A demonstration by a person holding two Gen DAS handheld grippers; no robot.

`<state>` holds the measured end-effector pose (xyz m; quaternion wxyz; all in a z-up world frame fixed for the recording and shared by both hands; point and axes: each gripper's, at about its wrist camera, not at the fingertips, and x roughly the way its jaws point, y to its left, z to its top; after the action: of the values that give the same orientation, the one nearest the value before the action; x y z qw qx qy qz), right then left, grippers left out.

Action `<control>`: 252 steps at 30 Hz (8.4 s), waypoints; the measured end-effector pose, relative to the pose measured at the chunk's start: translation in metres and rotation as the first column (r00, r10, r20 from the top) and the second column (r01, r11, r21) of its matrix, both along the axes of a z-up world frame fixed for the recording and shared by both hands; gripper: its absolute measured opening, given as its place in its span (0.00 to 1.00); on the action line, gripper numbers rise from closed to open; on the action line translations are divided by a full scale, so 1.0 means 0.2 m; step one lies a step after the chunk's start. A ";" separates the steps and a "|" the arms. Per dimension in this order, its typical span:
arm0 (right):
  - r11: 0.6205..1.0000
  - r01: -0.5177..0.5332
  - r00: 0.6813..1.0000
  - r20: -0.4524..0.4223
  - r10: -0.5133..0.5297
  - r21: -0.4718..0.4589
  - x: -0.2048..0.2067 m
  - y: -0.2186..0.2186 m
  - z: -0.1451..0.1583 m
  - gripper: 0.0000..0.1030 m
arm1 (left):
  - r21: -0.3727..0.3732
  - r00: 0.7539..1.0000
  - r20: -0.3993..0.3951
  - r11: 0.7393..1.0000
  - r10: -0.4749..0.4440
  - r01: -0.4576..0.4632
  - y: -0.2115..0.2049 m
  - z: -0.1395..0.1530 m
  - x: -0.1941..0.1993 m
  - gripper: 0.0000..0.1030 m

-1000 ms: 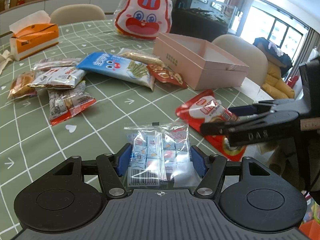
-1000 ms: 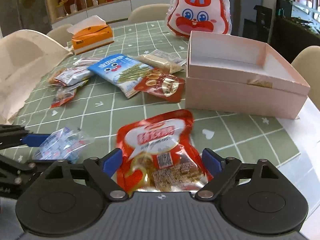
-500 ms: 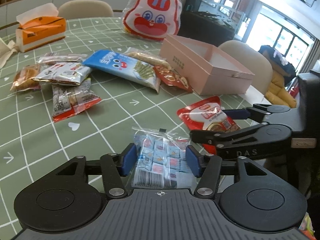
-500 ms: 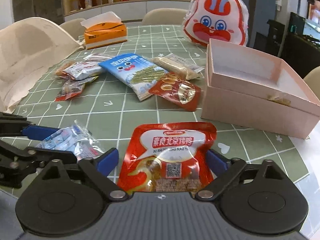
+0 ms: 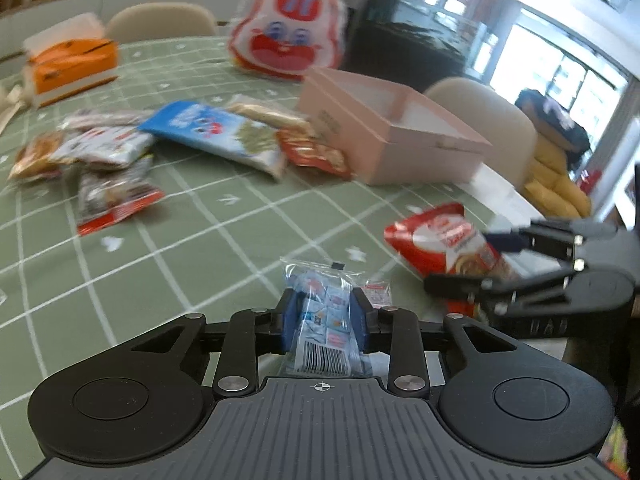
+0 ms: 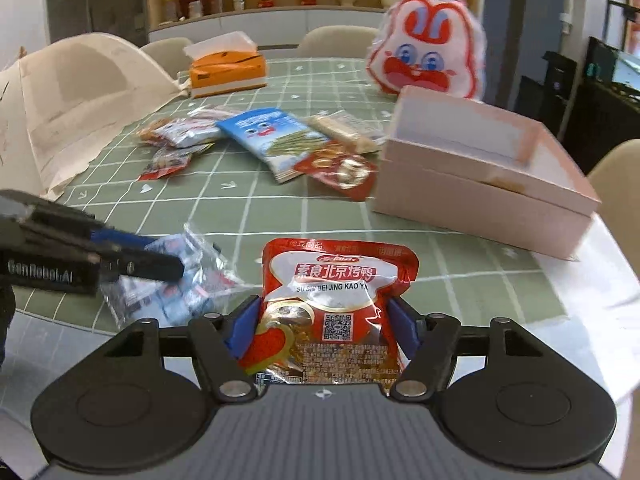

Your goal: Organize snacks

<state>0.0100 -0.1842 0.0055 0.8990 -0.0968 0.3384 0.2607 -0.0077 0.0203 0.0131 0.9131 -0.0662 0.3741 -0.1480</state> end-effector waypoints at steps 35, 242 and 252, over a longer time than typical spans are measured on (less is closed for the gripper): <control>0.987 0.150 0.987 0.057 -0.153 0.056 0.00 -0.24 -0.14 0.80 | 0.269 0.986 0.037 0.952 -0.163 0.148 -0.33 0.04 -0.08 0.21; 0.995 -0.093 0.993 -0.067 0.094 0.021 0.92 1.44 0.17 0.75 | -0.147 0.841 0.121 0.847 0.528 -0.511 0.82 -0.08 0.18 0.62; 0.991 -0.126 0.973 -0.201 0.114 -0.050 1.23 1.65 0.01 0.74 | -0.131 0.851 0.129 0.859 0.510 -0.495 0.81 -0.08 0.19 0.62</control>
<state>0.2569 0.1458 0.0070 0.8401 -0.1187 0.4273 0.3123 0.0302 0.1814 -0.0028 0.9428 -0.1920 0.2623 0.0739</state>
